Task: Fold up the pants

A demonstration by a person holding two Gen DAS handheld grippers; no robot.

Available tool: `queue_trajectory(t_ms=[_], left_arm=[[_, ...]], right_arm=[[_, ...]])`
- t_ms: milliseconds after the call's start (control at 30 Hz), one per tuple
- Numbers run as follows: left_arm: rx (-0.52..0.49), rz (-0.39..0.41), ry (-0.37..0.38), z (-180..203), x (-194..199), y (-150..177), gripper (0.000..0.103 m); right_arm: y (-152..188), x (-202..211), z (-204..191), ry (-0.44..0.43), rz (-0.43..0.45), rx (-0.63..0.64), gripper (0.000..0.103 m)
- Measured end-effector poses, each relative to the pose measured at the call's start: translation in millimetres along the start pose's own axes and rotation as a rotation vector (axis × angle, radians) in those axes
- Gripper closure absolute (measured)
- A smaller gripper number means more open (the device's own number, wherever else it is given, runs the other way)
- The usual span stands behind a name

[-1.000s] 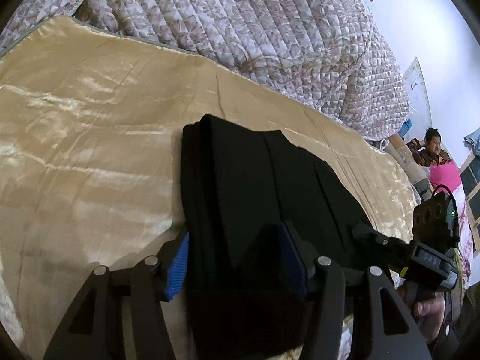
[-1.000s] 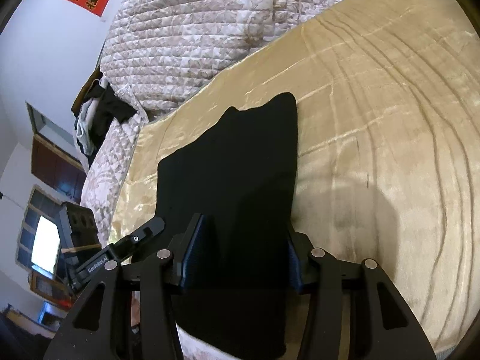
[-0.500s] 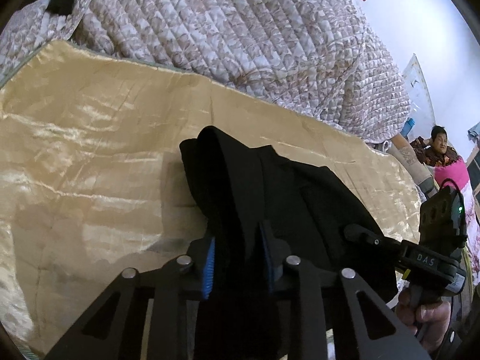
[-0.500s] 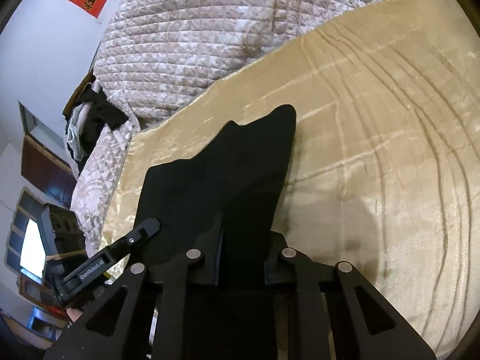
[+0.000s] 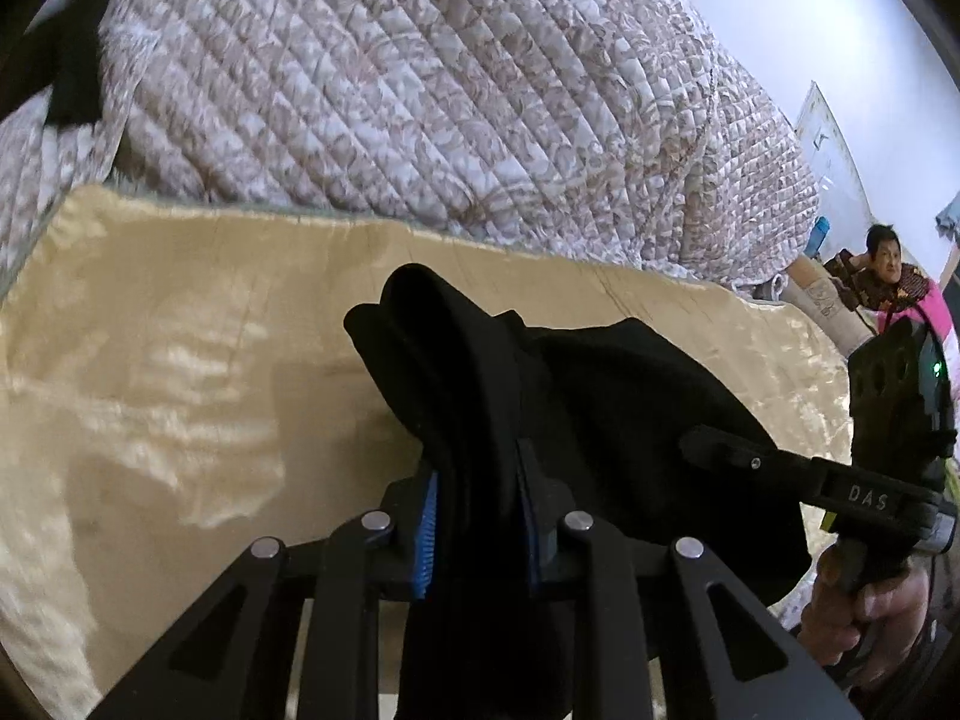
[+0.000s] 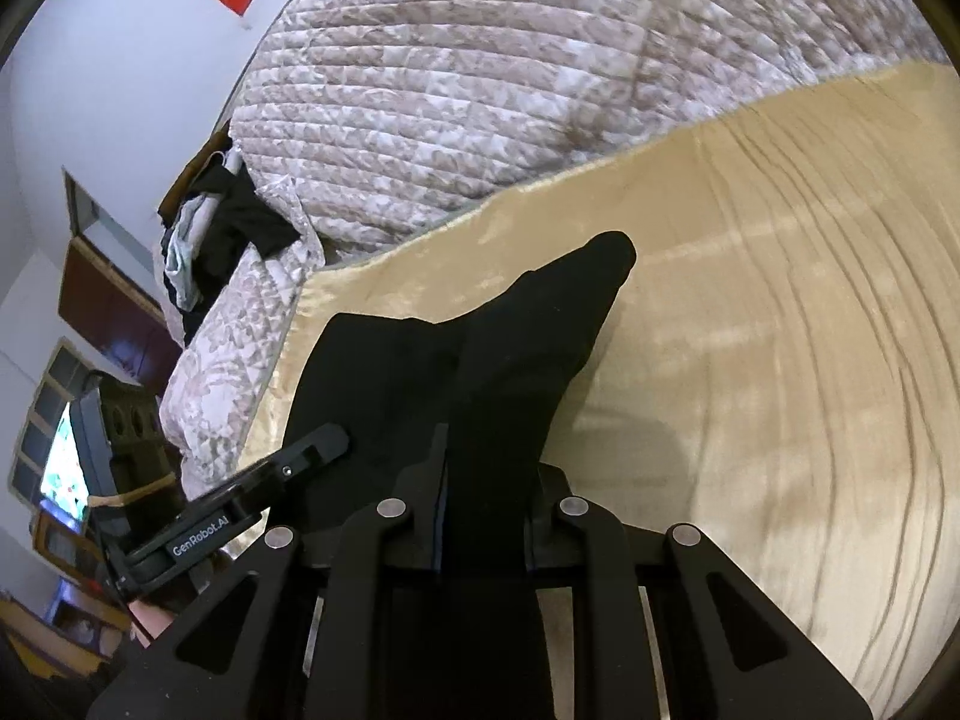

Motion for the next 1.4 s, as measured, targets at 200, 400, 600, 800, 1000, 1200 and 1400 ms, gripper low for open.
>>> queue_trajectory(t_ms=[200,400,600,800,1000,1200,1400], left_arm=[[-0.017,0.022,-0.006,-18,-25,-37,0.079],[0.003,-0.035,-0.032,-51,-73,-41,0.077],[0.090,-0.088,-0.050,-77,-81,-34,0.064],[0.064,-0.053,-0.143,-79,-67,-32,0.064],[0.043,0.052,-0.164,-70,-28,-37,0.064],[-0.038,0.055,-0.099,-39,-17,-18,0.064],[-0.101,-0.029,-0.136,-37,-39,13,0.064]], right_arm=[[-38,-28,5,0.002,0.000,0.030,0.086],[-56,-67,33,0.009,-0.010,0.009,0.086],[-31,-94,76,0.056,-0.113,-0.103,0.076],[-38,-74,69,0.163,-0.085,-0.015,0.075],[-40,-47,42,0.259,-0.019,0.172,0.075],[-34,-38,13,0.263,0.017,0.291,0.075],[-1,-65,13,0.238,-0.135,0.298,0.075]])
Point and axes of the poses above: each gripper's, at about its wrist camera, not at the fingertips, and x roughly against the way its jaws point, z to its right, y to its underside, the point moved 7 cm from there along -x, roughly the way its jaws point, and after that the axes turned 9 degrees about x, right-handed, at the moved point
